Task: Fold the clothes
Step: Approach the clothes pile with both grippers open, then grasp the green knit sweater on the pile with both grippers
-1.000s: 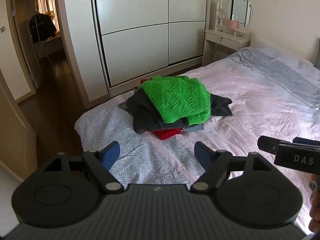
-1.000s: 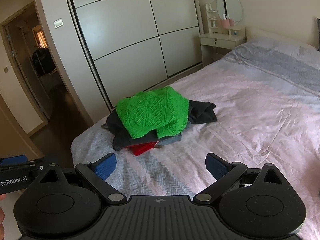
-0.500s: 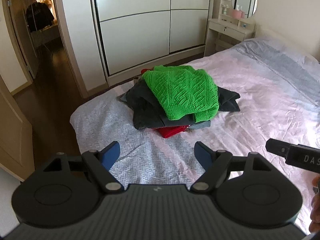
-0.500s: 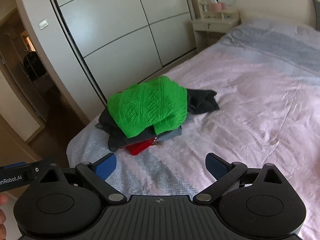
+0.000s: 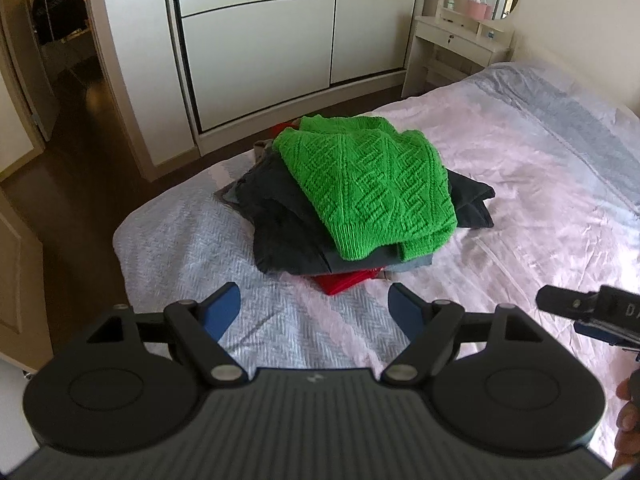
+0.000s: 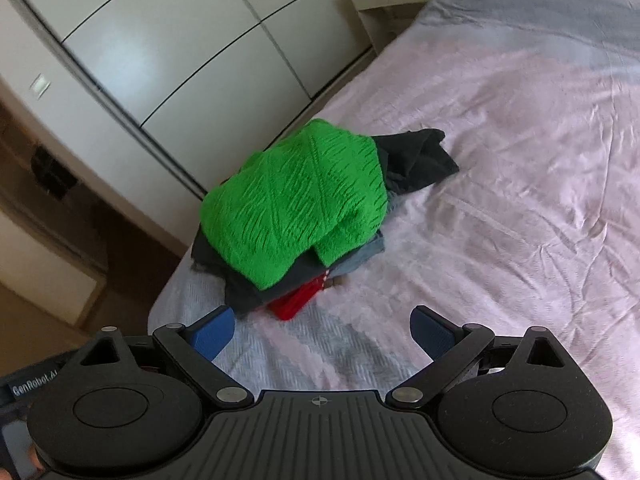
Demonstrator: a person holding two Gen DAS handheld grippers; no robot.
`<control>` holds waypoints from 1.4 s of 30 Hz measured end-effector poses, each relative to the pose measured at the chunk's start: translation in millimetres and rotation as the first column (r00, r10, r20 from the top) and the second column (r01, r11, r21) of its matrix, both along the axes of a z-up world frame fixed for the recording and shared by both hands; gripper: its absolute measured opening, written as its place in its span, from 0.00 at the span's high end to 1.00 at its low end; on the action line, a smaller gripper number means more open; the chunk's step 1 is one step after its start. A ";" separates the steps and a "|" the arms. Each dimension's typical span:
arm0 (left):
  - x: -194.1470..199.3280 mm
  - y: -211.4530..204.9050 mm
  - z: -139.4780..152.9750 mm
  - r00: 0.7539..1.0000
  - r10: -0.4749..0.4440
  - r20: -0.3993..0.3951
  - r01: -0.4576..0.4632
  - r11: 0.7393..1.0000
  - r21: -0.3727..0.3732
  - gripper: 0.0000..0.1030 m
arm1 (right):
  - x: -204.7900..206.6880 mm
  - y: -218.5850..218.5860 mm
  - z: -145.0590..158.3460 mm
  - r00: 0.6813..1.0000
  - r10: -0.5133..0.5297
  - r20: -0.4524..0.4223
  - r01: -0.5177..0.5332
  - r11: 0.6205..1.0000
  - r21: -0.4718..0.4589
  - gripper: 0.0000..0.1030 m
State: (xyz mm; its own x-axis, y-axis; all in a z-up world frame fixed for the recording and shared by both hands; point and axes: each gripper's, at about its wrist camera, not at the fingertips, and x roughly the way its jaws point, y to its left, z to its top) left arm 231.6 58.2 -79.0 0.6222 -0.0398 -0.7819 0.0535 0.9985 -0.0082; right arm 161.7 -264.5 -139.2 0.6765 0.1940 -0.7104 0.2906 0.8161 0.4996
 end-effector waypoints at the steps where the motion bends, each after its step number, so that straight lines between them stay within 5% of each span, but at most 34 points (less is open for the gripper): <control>1: 7.5 0.8 -1.5 1.000 -0.006 -0.003 0.006 1.000 -0.003 0.24 | 5.2 -4.1 -1.2 1.000 -0.017 -0.003 0.017 1.000 0.026 0.05; 10: 73.1 6.1 -17.7 0.996 -0.077 -0.040 0.074 0.995 -0.073 0.26 | 51.7 -28.5 -23.6 0.987 -0.155 -0.039 0.160 0.951 0.265 0.05; 23: 164.4 4.3 -54.6 0.986 -0.133 -0.097 0.112 0.973 -0.200 0.28 | 113.9 -49.5 -71.9 0.953 -0.281 -0.110 0.300 0.847 0.438 0.13; 31: 213.1 11.2 -83.7 0.985 -0.091 -0.148 0.043 0.954 -0.298 0.30 | 142.4 -55.7 -110.7 0.923 -0.347 -0.167 0.379 0.742 0.553 0.14; 33: 223.1 13.9 -92.7 0.984 -0.078 -0.161 0.024 0.949 -0.315 0.30 | 149.4 -57.6 -121.6 0.914 -0.361 -0.186 0.399 0.718 0.570 0.20; 42: 255.9 24.3 -133.4 0.975 -0.039 -0.220 -0.056 0.911 -0.409 0.31 | 170.5 -60.3 -167.3 0.884 -0.401 -0.242 0.459 0.640 0.616 0.25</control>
